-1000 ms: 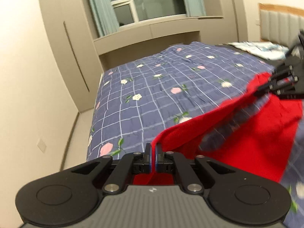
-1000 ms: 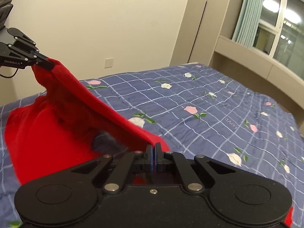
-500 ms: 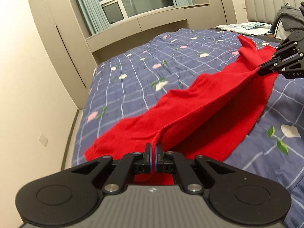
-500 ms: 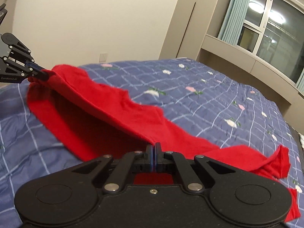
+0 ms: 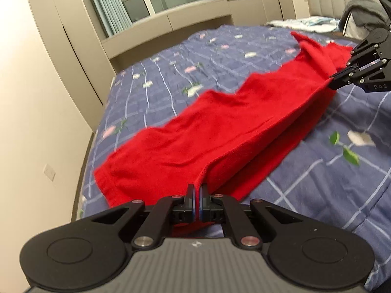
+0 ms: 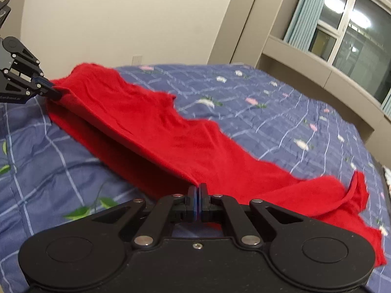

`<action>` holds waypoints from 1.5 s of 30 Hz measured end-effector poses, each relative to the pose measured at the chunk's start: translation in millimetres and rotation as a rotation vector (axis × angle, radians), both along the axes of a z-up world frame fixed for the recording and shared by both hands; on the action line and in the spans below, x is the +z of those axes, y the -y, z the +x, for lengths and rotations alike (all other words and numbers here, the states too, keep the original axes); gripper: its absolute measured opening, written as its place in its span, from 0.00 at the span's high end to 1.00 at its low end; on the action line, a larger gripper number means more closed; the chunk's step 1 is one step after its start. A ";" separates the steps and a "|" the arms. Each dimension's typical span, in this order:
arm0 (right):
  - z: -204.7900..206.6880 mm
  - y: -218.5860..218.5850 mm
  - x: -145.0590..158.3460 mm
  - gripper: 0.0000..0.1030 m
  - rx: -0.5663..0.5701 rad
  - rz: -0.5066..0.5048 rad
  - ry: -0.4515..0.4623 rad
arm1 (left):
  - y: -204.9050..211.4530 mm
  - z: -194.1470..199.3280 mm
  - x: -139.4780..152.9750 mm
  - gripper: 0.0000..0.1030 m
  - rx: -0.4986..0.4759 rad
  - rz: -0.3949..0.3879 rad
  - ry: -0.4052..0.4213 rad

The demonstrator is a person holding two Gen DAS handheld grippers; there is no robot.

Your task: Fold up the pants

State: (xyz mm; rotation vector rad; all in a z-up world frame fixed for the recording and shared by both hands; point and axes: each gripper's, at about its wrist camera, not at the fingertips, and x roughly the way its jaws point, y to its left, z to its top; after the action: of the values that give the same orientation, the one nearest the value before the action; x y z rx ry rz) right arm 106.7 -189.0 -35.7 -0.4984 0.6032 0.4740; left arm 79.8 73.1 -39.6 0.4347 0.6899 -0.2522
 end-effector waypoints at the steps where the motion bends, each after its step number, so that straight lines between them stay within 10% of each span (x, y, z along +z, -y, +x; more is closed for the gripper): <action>1: -0.9 0.1 -4.7 1.00 -0.005 -0.001 -0.006 | 0.5 1.7 -2.9 0.99 0.007 -0.002 -0.010; 7: 4.6 2.9 -21.8 0.91 -0.059 0.041 -0.048 | 2.2 6.6 -10.0 0.91 0.034 -0.013 -0.058; 11: 3.8 8.5 -22.9 0.77 -0.072 0.086 -0.064 | 3.7 3.4 -10.3 0.54 0.045 -0.024 -0.064; 18: -5.7 30.8 -15.6 0.20 -0.136 0.166 -0.053 | 15.6 2.6 2.5 0.04 0.096 -0.097 -0.061; 22: -11.3 55.5 -8.9 0.01 -0.190 0.218 -0.045 | 35.8 5.7 10.2 0.00 0.075 -0.127 -0.052; 40: 67.5 214.3 40.4 0.01 -0.393 0.188 -0.041 | 246.8 69.3 20.5 0.01 -0.264 -0.174 0.037; 45: 118.7 247.3 61.9 0.01 -0.408 0.184 -0.055 | 302.8 91.3 12.9 0.18 -0.375 -0.162 0.042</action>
State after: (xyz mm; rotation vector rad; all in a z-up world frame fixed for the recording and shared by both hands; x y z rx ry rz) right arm 225.4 -436.3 26.2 -0.1786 0.6873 0.1523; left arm 171.1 -229.7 -26.7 0.4110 0.5387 -0.6473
